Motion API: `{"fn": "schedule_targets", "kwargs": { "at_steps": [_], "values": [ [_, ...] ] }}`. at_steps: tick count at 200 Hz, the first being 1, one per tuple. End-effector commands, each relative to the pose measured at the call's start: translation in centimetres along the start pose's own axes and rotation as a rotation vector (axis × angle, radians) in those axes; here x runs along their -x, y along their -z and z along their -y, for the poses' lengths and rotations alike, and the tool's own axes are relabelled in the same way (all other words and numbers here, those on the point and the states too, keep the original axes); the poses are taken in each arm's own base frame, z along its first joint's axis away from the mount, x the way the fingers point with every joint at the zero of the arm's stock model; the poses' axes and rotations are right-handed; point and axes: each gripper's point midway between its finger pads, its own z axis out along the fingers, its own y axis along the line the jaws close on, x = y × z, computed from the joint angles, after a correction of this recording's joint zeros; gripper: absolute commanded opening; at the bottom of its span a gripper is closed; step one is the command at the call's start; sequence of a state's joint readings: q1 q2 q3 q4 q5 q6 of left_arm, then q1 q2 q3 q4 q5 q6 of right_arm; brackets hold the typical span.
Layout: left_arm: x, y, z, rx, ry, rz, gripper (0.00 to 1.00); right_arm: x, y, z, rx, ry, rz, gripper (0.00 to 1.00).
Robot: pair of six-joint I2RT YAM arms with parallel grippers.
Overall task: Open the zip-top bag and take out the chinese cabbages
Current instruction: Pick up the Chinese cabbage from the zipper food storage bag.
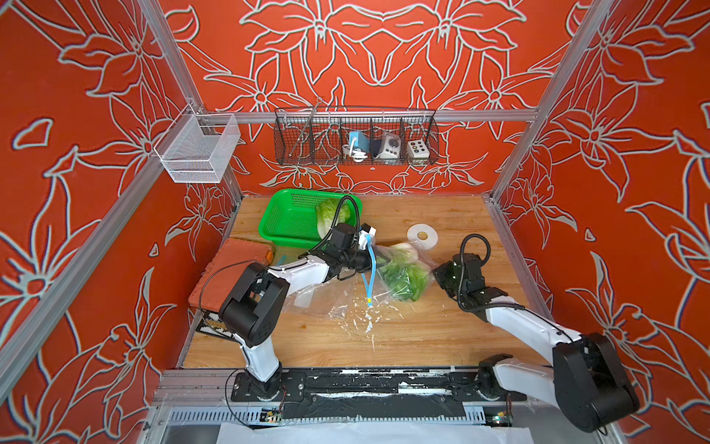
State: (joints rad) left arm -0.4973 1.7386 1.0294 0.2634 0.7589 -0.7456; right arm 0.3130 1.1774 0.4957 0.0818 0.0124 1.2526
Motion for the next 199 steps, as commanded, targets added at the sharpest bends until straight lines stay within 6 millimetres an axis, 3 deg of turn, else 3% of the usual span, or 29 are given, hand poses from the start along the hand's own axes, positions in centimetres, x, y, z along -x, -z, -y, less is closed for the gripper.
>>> {"fn": "schedule_targets", "kwargs": {
  "at_steps": [1, 61, 86, 148, 199],
  "values": [
    [1.4, 2.3, 2.5, -0.058, -0.028, 0.039, 0.0, 4.3, 1.0, 6.1, -0.255, 0.069, 0.225, 0.0],
    [1.8, 5.0, 3.2, -0.108, -0.025, 0.054, 0.0, 7.2, 1.7, 7.8, -0.319, 0.089, 0.303, 0.0],
    [1.8, 5.6, 2.7, -0.106, -0.018, 0.055, 0.0, 7.6, 1.9, 7.9, -0.327, 0.107, 0.315, 0.0],
    [1.6, 6.0, 3.7, -0.168, -0.018, 0.037, 0.0, 8.9, 2.3, 8.5, -0.392, 0.185, 0.357, 0.0],
    [2.9, 8.0, 4.3, -0.133, -0.064, 0.092, 0.0, 9.9, 2.7, 8.9, -0.421, 0.219, 0.394, 0.0]
  ]
}}
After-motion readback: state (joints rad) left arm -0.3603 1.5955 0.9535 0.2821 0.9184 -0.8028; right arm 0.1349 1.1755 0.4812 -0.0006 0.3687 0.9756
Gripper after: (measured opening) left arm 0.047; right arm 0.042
